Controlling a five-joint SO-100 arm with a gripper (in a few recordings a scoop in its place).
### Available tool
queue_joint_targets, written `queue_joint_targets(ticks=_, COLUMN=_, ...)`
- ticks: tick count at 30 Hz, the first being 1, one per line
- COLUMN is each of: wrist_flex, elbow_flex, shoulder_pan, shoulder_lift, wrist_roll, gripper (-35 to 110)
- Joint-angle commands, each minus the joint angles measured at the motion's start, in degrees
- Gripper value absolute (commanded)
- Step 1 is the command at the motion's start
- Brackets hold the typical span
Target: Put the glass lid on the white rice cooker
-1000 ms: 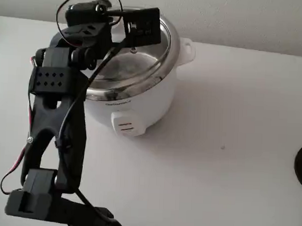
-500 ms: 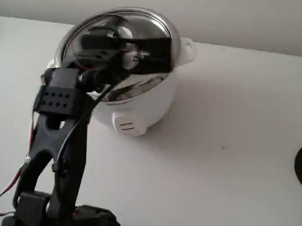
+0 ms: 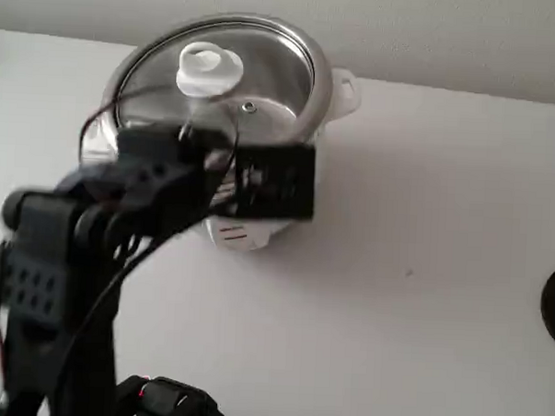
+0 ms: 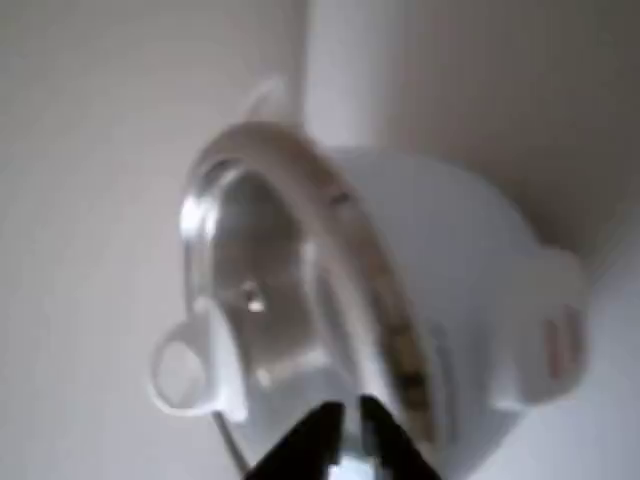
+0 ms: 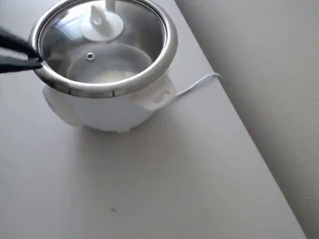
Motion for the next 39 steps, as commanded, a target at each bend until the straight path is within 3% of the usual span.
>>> queue_joint_targets(ticks=1, wrist_flex=3.08, elbow_flex=15.21, shoulder_pan=-0.88, shoulder_lift=14.33, wrist_roll=0.44, gripper=0)
queue_joint_targets(ticks=7, wrist_flex=2.29, elbow_flex=33.84, shoulder_pan=3.87, shoulder_lift=20.92, wrist_roll=0.79, gripper=0)
queue_joint_targets(ticks=12, wrist_flex=2.81, elbow_flex=55.81, shoulder_pan=2.9, shoulder_lift=45.26, wrist_roll=-2.72, gripper=0)
queue_joint_targets(ticks=18, wrist_flex=2.2, elbow_flex=66.88, shoulder_pan=8.0, shoulder_lift=46.58, wrist_roll=-4.83, gripper=0)
queue_joint_targets(ticks=39, wrist_flex=2.64, elbow_flex=68.2, shoulder_pan=9.14, shoulder_lift=46.58, wrist_roll=-4.92, gripper=0)
